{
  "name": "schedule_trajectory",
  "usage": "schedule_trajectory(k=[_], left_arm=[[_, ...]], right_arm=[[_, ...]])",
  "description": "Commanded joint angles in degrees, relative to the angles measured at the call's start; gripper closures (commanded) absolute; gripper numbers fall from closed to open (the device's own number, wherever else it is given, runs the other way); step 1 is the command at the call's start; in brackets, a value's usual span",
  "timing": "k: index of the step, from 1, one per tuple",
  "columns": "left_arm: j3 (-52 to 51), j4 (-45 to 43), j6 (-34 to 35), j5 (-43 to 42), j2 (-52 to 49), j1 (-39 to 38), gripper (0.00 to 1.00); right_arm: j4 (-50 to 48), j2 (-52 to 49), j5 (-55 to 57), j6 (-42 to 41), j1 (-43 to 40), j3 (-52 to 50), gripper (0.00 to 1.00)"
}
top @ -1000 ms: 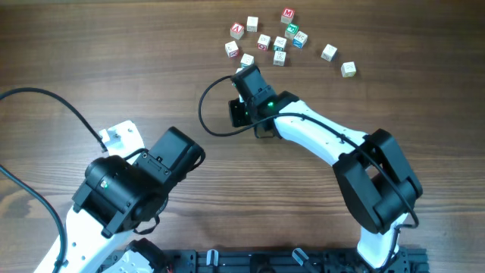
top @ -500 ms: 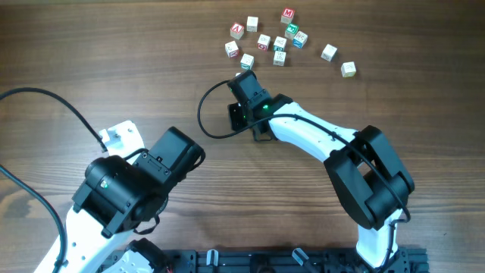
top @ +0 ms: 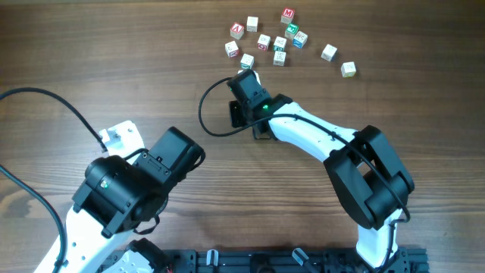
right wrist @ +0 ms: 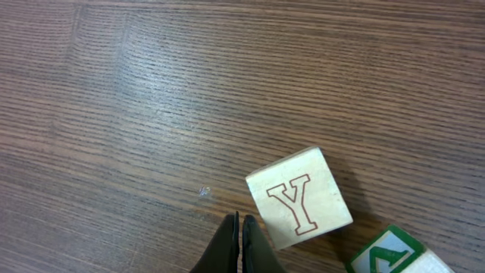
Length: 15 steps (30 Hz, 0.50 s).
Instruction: Form a circle
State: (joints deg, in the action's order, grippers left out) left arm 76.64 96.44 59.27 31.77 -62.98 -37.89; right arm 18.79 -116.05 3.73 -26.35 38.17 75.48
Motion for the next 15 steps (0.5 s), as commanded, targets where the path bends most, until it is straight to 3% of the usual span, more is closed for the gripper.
schedule_trajectory(k=[1, 15], left_arm=[[-0.20, 0.04, 0.81, 0.33, 0.24, -0.09, 0.00], [-0.20, 0.04, 0.81, 0.33, 0.26, -0.09, 0.00]], right_arm=[[-0.31, -0.87, 1.51, -0.83, 0.17, 0.57, 0.95], [-0.52, -1.95, 1.49, -1.27, 0.15, 0.57, 0.95]])
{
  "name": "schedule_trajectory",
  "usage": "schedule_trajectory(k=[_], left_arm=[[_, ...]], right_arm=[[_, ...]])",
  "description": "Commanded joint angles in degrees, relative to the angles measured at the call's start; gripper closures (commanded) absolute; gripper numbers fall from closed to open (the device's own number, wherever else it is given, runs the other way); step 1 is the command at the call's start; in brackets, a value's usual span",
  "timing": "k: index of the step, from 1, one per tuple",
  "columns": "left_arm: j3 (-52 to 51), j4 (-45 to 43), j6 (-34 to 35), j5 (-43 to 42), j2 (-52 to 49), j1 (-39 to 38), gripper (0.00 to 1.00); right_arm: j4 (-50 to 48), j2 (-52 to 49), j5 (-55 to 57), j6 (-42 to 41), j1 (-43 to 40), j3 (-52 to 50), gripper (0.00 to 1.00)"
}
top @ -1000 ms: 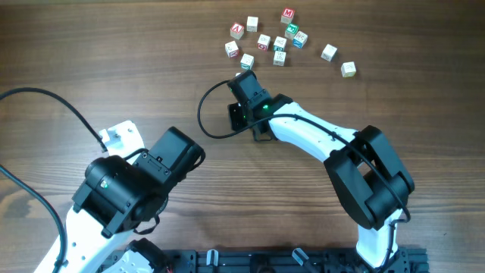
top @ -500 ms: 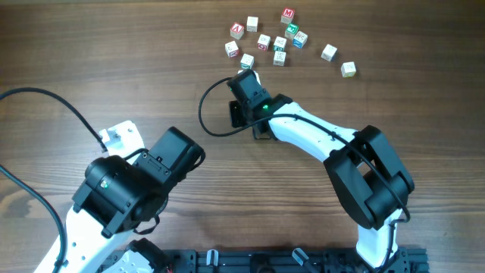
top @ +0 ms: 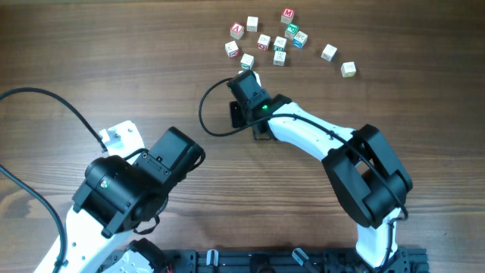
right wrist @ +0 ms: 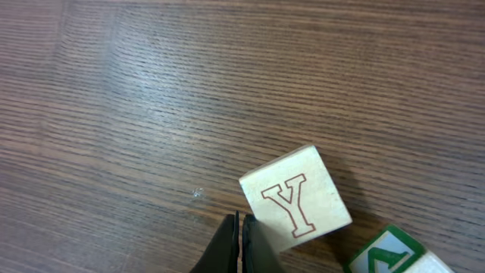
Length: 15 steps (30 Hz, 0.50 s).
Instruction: Form a circle
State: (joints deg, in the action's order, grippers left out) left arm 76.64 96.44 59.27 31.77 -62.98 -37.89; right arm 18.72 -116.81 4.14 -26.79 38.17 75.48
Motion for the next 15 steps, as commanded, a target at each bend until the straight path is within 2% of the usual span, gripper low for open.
schedule_trajectory(k=[1, 6, 11, 15], left_arm=[[-0.20, 0.04, 0.81, 0.33, 0.26, -0.09, 0.00], [-0.20, 0.04, 0.81, 0.33, 0.26, -0.09, 0.00], [-0.20, 0.04, 0.81, 0.33, 0.26, -0.09, 0.00], [-0.20, 0.04, 0.81, 0.33, 0.26, -0.09, 0.00]], right_arm=[[-0.55, -1.18, 1.16, -0.83, 0.11, 0.57, 0.95], [-0.48, -1.18, 2.93, -2.10, 0.13, 0.57, 0.95], [-1.40, -0.94, -0.33, -0.31, 0.13, 0.59, 0.95], [1.68, 3.74, -1.57, -0.26, 0.17, 0.59, 0.95]])
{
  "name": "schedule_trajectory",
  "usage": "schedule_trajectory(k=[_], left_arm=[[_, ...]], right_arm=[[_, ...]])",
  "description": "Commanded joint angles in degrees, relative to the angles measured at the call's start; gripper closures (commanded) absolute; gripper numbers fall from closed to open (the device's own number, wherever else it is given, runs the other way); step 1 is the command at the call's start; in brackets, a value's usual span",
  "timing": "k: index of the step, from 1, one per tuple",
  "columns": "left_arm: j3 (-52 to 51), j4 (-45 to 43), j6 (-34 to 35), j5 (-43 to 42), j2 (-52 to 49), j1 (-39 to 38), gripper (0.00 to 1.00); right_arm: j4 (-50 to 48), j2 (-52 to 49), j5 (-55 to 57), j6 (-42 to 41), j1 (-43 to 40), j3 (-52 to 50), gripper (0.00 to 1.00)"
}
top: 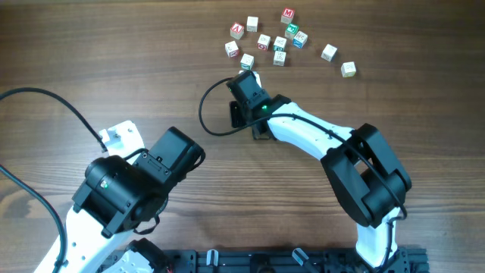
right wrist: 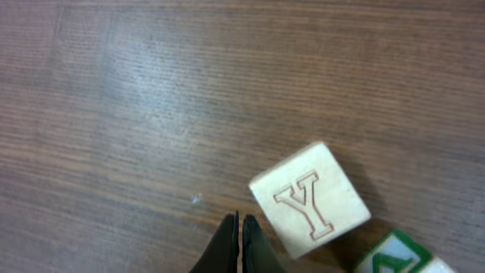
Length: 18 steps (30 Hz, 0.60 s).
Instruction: Form a circle
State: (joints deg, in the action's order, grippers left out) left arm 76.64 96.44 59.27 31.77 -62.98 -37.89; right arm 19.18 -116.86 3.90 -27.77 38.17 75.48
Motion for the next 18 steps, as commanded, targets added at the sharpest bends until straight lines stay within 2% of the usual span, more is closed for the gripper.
schedule_trajectory(k=[1, 6, 9, 18], left_arm=[[-0.20, 0.04, 0.81, 0.33, 0.26, -0.09, 0.00], [-0.20, 0.04, 0.81, 0.33, 0.26, -0.09, 0.00], [-0.20, 0.04, 0.81, 0.33, 0.26, -0.09, 0.00], [-0.20, 0.04, 0.81, 0.33, 0.24, -0.09, 0.00]], right_arm=[[2.75, 5.29, -1.33, 0.59, 0.24, 0.59, 0.95], [9.11, 6.01, 0.46, -5.01, 0.28, 0.59, 0.95], [15.23, 5.95, 7.39, -15.41, 0.26, 0.57, 0.95], [11.47, 3.78, 8.11, -15.87, 0.22, -1.33, 0.95]])
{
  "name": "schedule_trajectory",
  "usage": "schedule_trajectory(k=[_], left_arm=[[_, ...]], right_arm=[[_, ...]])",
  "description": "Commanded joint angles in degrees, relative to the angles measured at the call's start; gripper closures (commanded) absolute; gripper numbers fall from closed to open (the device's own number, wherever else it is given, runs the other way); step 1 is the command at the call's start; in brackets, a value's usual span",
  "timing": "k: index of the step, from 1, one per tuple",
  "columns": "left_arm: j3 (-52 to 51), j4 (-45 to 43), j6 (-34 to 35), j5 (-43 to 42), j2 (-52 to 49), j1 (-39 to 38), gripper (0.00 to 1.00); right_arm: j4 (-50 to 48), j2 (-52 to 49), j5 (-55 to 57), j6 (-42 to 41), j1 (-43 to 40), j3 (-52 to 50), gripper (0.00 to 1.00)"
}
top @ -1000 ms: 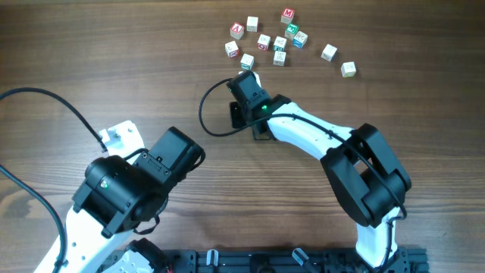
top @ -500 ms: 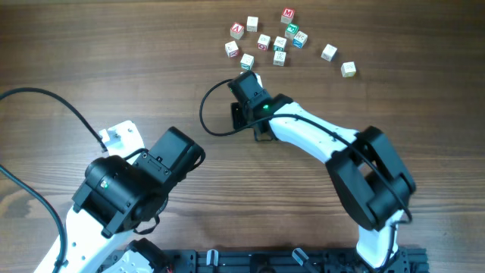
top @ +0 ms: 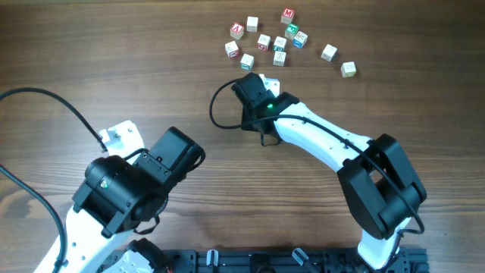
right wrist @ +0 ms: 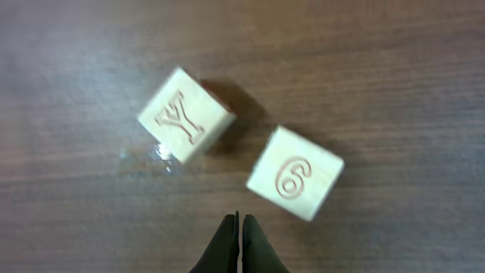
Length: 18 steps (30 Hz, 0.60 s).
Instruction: Form a circle
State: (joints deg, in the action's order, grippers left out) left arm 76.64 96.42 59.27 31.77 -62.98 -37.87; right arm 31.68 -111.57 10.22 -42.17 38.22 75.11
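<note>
Several lettered wooden blocks [top: 279, 55] lie in a loose cluster at the far middle of the table. My right gripper [top: 242, 79] sits just below the cluster, next to a green-marked block [top: 247, 61] and a pale block [top: 270, 80]. In the right wrist view the gripper [right wrist: 239, 221] is shut with nothing in it. A block with a red Y [right wrist: 186, 115] lies ahead to its left. A block with a red 6 [right wrist: 294, 173] lies closer, ahead to its right. The two blocks stand apart. The left arm [top: 136, 189] rests folded at the near left, its fingers hidden.
Two outlying blocks [top: 328, 52] [top: 348, 69] sit to the right of the cluster. The wooden table [top: 91, 61] stretches left of the blocks. A black cable [top: 220, 121] loops beside the right wrist. A black rail [top: 265, 262] runs along the near edge.
The right arm has swung to the right. The Y block, which was beside the fingertips, is now farther off to the upper left. The 6 block has come into the wrist view and the green block has left it.
The shut right gripper stood with its tips against the Y block's near-left side, a green block at the lower right. Over the earlier moments the Y block turned and shifted slightly. Now the gripper is clear of it, with the Y and 6 blocks ahead.
</note>
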Motion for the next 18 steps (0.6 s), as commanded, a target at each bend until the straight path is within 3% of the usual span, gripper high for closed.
schedule_trajectory(k=[1, 18], left_arm=[[-0.20, 0.07, 0.81, 0.33, 0.24, -0.11, 0.00], [-0.20, 0.07, 0.81, 0.33, 0.24, -0.11, 0.00]], right_arm=[[-1.03, -1.64, 1.79, -1.49, 0.17, -0.96, 0.95], [-1.05, -3.34, 1.84, -3.26, 0.11, -0.98, 0.95]])
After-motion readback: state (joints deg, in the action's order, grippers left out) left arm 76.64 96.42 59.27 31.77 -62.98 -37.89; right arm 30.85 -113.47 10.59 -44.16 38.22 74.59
